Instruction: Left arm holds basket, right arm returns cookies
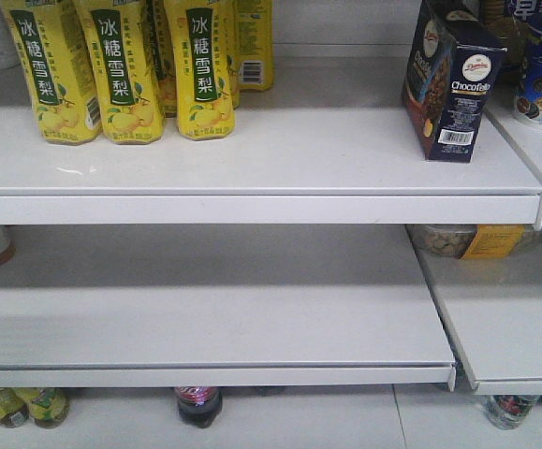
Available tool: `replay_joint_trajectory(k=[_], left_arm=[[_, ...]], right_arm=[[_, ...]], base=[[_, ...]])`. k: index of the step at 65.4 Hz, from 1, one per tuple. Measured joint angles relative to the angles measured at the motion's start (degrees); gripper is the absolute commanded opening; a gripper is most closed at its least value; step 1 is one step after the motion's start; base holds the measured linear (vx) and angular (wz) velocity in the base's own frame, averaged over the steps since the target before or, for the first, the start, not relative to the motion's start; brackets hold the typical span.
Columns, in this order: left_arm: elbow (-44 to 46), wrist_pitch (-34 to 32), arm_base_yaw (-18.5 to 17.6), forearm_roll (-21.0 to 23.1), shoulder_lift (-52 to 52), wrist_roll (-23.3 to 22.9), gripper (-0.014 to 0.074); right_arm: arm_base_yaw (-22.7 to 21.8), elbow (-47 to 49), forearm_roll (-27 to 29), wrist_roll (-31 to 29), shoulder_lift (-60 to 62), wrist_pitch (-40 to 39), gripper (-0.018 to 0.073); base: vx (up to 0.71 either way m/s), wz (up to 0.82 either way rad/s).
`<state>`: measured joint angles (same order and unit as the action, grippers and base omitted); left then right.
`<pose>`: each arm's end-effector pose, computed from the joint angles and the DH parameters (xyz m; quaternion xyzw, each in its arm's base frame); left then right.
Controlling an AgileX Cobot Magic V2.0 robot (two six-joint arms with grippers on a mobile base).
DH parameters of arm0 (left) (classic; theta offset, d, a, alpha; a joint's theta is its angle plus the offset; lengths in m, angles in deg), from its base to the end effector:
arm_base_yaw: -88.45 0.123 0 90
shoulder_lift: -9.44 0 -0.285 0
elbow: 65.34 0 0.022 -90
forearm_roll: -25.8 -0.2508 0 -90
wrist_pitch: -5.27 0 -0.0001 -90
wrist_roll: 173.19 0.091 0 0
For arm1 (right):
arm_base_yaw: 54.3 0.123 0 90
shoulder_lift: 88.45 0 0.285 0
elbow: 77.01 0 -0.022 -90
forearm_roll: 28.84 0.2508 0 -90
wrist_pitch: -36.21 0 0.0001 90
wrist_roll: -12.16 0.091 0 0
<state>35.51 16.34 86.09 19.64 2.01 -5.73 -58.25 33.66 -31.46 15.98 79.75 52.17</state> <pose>0.0566 -0.0004 0.1847 -0.0339 0.7516 -0.0431 0.6574 0.0555 -0.0050 0.2304 0.0385 0.7484 -0.0200 0.6618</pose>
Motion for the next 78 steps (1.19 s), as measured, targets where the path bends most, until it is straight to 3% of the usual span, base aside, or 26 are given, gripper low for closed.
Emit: replay_joint_trajectory(k=[12,21,40,78], left_arm=[[0.0,0.0,0.0,0.0,0.0,0.0,-0.0006],[0.0,0.0,0.0,0.0,0.0,0.0,-0.0006],[0.0,0.0,0.0,0.0,0.0,0.0,-0.0006],[0.0,0.0,0.0,0.0,0.0,0.0,-0.0006]], right_arm=[[0.5,-3.8,-3.6,0.9,0.8,-7.0,-0.0009],[4.0,-9.0,-4.4,1.6,4.2,-12.7,-0.0009],[5.8,-9.4,-3.4,1.6,4.7,-8.0,-0.0009],[5.8,-9.4,-1.6,1.6,4.7,-8.1,-0.0009]], base=[[0.0,0.0],[0.0,0.0],[0.0,0.0],[0.0,0.0]])
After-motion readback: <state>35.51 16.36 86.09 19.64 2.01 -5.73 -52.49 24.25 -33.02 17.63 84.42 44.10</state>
